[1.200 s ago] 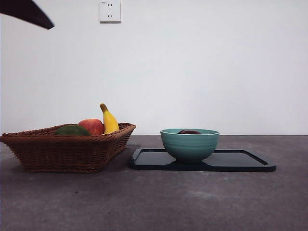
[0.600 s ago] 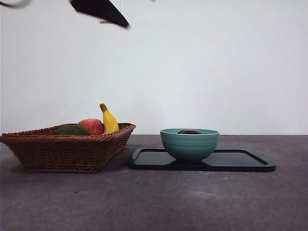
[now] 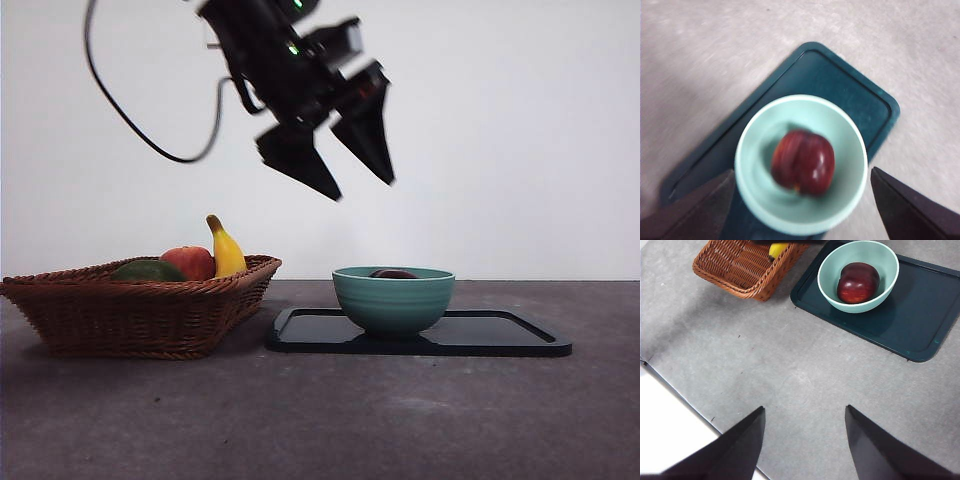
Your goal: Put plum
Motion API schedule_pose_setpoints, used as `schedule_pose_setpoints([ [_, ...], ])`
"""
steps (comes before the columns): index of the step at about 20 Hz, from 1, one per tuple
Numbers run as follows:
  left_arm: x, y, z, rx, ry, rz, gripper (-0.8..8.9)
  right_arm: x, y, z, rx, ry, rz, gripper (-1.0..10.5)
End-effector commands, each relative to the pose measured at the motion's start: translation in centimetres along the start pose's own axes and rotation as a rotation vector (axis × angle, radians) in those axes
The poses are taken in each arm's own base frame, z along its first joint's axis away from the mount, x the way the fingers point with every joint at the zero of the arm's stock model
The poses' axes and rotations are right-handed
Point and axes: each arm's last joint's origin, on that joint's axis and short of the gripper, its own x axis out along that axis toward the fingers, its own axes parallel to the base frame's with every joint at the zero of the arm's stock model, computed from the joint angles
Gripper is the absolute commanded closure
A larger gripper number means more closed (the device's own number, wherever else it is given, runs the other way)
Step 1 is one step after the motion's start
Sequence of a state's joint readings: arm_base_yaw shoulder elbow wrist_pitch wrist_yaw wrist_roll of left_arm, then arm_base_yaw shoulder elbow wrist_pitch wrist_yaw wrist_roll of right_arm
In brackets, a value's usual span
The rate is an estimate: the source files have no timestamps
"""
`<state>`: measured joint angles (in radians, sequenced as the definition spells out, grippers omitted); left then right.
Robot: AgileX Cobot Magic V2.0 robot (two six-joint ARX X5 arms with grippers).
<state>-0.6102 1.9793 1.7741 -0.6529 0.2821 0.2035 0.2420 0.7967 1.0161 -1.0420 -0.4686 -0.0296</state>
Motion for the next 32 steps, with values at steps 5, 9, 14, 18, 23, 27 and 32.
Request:
schedule_pose_setpoints([
  [5, 5.8, -0.6, 1.1, 0.113, 0.054, 0.035, 3.75, -0.1, 0.1, 0.2, -0.010, -0.006, 0.007, 6.9],
  [9, 8.0, -0.4, 0.5, 0.130, 0.103, 0.029, 3.75, -0.1, 0.1, 0.2, -0.010, -0.004, 0.007, 6.9],
  [14, 8.9, -0.3, 0.1, 0.153, 0.120, 0.024, 3.75, -0.1, 0.1, 0.2, -0.010, -0.004, 0.008, 6.9],
  [18, 9.4, -0.3, -0.3, 0.153, 0.143, 0.016, 3.75, -0.1, 0.1, 0.2, -0.010, -0.004, 0.009, 6.9],
  [23, 9.9, -0.9, -0.5, 0.166, 0.154, 0.003, 3.76, -0.1, 0.1, 0.2, -0.010, -0.004, 0.009, 6.9],
  [27, 10.9, -1.3, -1.1, 0.176, 0.184, -0.010, 3.76, -0.1, 0.1, 0.2, -0.010, -0.004, 0.009, 6.9],
  [32, 11.8, -1.2, -1.7, 0.170, 0.211, -0.018, 3.77, -0.1, 0.1, 0.2, -0.012, -0.005, 0.009, 6.9],
])
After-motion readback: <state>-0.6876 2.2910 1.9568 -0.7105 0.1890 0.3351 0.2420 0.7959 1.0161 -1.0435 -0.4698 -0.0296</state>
